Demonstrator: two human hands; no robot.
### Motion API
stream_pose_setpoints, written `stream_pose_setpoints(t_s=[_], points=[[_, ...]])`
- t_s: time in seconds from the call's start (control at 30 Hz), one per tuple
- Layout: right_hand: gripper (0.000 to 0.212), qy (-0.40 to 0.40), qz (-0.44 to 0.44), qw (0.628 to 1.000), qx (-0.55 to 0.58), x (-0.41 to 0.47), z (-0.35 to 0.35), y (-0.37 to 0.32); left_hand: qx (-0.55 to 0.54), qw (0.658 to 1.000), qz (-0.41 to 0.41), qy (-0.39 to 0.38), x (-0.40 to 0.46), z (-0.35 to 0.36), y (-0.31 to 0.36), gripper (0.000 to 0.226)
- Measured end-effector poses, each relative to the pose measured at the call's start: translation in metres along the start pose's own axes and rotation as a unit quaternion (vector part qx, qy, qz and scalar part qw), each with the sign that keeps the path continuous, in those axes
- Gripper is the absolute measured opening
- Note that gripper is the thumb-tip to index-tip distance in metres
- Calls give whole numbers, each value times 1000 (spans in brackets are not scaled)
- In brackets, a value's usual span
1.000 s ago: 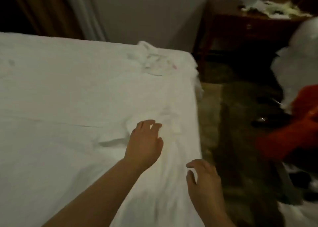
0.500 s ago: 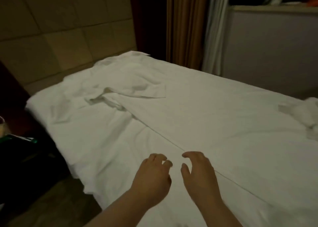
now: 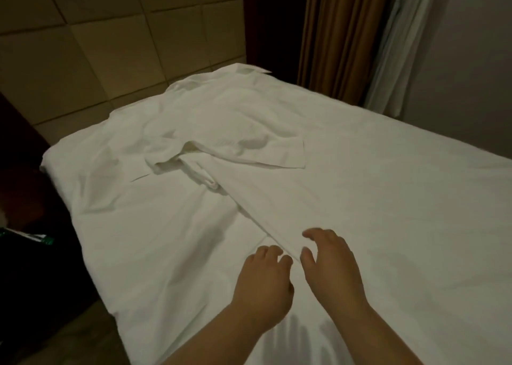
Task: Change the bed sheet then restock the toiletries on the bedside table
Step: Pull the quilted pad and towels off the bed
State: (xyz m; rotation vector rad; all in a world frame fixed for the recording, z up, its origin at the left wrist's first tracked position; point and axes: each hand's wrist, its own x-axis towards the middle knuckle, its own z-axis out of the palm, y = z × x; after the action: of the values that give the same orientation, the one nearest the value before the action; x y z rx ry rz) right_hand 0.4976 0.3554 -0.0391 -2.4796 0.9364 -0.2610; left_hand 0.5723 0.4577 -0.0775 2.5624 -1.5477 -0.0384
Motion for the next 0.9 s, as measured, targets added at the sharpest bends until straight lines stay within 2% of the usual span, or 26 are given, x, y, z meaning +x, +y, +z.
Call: stream_pose_setpoints(t_s=[0.17,0.3,0.4,0.5,0.6,0.63,0.77,0.83,0.9], points=[[35,-55,-47,997,-8,68,54,-50,-2,997,-72,14,43,0,-105,38],[35,-71,-47,996,-6,128,109,-98,16,992,-117,33,87,-6,-209,37],[36,-65,-44,997,-4,181,167,-146,-15,990,-138,27,118,-7,-292,39],[38,-90,-61,994,0,236,237,-206,0,985,-172,-18,138,5,-386,47],[44,-121,-89,988,-29,282,292,-264,-5,978,-211,1,143,21,-469,53],[47,-123,-98,987,-37,295,308,-280,-7,973,-229,-9,145,26,-494,58],[61,-92,-124,987,-46,332,357,-321,10,949,-285,-138,154,56,-556,79],[70,-73,-133,988,-40,345,368,-330,30,950,-289,-119,157,68,-569,66],[70,-38,-156,986,-46,363,365,-334,42,962,-266,-34,164,66,-581,36]])
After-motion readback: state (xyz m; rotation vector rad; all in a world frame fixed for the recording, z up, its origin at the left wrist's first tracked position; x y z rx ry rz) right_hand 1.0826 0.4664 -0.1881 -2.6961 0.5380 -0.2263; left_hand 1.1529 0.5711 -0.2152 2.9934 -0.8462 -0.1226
